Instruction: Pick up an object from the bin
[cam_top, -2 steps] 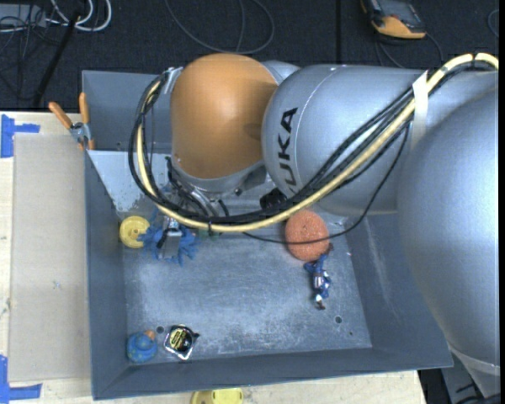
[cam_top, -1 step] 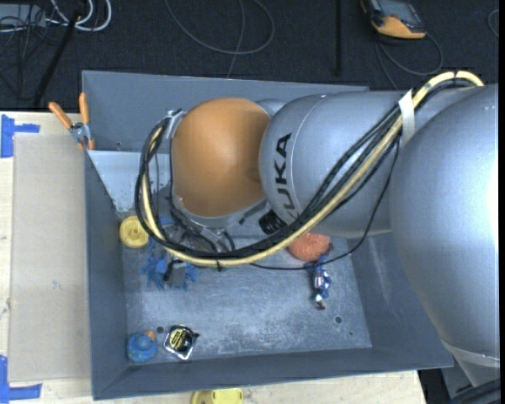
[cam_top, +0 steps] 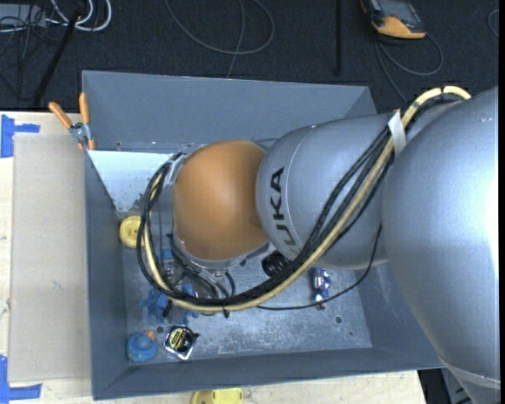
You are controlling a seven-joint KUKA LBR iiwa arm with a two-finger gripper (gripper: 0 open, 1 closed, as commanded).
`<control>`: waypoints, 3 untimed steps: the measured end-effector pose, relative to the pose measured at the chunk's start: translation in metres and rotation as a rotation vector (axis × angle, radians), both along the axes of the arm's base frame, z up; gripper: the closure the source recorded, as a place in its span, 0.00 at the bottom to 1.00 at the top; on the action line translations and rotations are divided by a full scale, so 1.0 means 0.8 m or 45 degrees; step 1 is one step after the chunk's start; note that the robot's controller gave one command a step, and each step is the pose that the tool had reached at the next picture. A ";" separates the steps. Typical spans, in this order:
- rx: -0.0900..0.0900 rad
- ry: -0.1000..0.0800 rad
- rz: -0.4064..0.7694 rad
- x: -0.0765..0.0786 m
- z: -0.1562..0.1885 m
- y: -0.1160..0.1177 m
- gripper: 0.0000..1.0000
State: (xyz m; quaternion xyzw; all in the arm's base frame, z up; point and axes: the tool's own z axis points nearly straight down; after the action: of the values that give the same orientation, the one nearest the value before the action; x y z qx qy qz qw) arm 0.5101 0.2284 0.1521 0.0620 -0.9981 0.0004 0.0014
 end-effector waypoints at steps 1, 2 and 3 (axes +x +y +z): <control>0.002 -0.005 -0.099 0.081 -0.032 -0.026 0.00; 0.001 -0.003 0.058 0.020 -0.073 -0.014 0.00; 0.010 -0.015 -0.059 0.108 -0.097 -0.052 1.00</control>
Offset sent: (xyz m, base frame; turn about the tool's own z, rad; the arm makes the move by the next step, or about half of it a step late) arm -0.0408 0.0031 -0.0821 -0.0989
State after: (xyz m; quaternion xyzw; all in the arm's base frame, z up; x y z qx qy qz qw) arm 0.5967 0.1868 0.0745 0.0387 -0.9992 -0.0031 -0.0047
